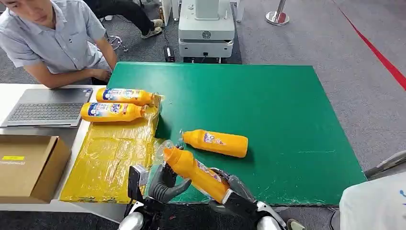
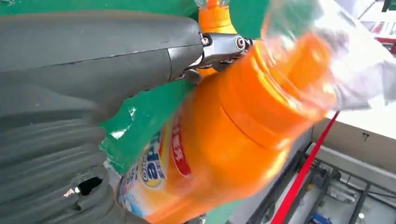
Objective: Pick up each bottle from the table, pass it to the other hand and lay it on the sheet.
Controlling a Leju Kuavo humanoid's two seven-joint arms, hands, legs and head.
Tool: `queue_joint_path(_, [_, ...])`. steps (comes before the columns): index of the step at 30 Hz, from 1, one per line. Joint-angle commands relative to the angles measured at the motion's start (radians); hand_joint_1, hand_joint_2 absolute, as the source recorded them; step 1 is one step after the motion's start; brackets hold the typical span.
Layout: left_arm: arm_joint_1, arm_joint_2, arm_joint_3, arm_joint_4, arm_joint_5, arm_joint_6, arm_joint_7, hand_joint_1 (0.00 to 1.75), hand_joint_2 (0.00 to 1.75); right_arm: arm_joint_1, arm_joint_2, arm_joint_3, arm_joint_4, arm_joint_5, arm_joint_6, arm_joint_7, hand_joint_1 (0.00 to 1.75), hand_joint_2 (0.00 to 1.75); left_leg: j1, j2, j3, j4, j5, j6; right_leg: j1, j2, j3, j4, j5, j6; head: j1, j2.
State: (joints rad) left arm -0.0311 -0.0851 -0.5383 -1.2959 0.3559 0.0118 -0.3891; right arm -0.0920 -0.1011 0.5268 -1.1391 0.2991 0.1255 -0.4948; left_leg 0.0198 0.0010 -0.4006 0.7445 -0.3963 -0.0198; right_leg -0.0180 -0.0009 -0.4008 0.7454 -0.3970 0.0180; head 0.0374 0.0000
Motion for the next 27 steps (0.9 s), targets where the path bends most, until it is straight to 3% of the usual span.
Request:
queue_joint_path(1, [-0.068,-0.018,-0.029,0.029,0.001,-0.016,0.004,0.0,1.75,-0.08,0.002,0.056,0.016,0.028,-0.007,-0.003,1.54,1.75,0.0,0.0,0.0,0.0,0.0,0.0,0.0,0.0,0.0,0.0,0.0,0.0,-0.001,0.0])
queue_joint_path(7, [-0.081,-0.022,-0.039,0.041,0.004,-0.024,0.006,0.0,1.75,-0.1,0.004,0.078,0.031,0.038,-0.01,-0.002,1.36,1.75,0.0,0.0,0.0,0.0,0.0,0.0,0.0,0.0,0.0,0.0,0.0,0.0,0.0,0.0])
queue_joint_path(11, [-0.09,-0.02,-0.051,0.052,-0.003,-0.027,0.006,0.0,1.75,-0.111,0.008,0.082,0.035,0.037,-0.012,-0.001,1.4,1.75,0.0,0.0,0.0,0.0,0.0,0.0,0.0,0.0,0.0,0.0,0.0,0.0,-0.003,0.0])
queue_joint_path(12, [-0.09,-0.021,-0.052,0.052,-0.003,-0.027,0.006,0.14,1.75,-0.113,0.008,0.082,0.035,0.037,-0.012,-0.001,1.4,1.75,0.0,0.0,0.0,0.0,0.0,0.0,0.0,0.0,0.0,0.0,0.0,0.0,-0.002,0.0])
queue_joint_path(13, [-0.093,-0.02,-0.057,0.053,-0.007,-0.028,0.006,1.62,1.75,-0.116,0.01,0.083,0.038,0.037,-0.013,-0.001,1.4,1.75,0.0,0.0,0.0,0.0,0.0,0.0,0.0,0.0,0.0,0.0,0.0,0.0,-0.001,0.0])
queue_joint_path(14, [-0.095,-0.019,-0.059,0.054,-0.014,-0.026,0.004,1.75,1.75,-0.117,0.011,0.084,0.04,0.037,-0.014,-0.001,1.34,1.75,0.0,0.0,0.0,0.0,0.0,0.0,0.0,0.0,0.0,0.0,0.0,0.0,0.0,0.0])
queue_joint_path(20, [-0.099,-0.019,-0.061,0.058,-0.021,-0.02,0.004,1.75,1.75,-0.116,0.014,0.087,0.046,0.037,-0.018,-0.001,1.27,1.75,0.0,0.0,0.0,0.0,0.0,0.0,0.0,0.0,0.0,0.0,0.0,0.0,-0.002,0.0])
queue_joint_path(25, [-0.102,-0.022,-0.065,0.055,-0.034,-0.011,-0.001,1.75,1.75,-0.119,0.014,0.088,0.049,0.037,-0.021,-0.001,1.01,1.75,0.0,0.0,0.0,0.0,0.0,0.0,0.0,0.0,0.0,0.0,0.0,0.0,-0.001,0.0])
queue_joint_path(26, [-0.101,-0.022,-0.065,0.054,-0.036,-0.009,-0.002,1.75,1.75,-0.119,0.013,0.089,0.048,0.037,-0.022,-0.001,0.84,1.75,0.0,0.0,0.0,0.0,0.0,0.0,0.0,0.0,0.0,0.0,0.0,0.0,-0.002,0.0])
queue_joint_path(27, [-0.101,-0.022,-0.064,0.054,-0.036,-0.009,-0.003,1.75,1.75,-0.119,0.013,0.089,0.048,0.037,-0.023,0.0,0.84,1.75,0.0,0.0,0.0,0.0,0.0,0.0,0.0,0.0,0.0,0.0,0.0,0.0,-0.002,0.0])
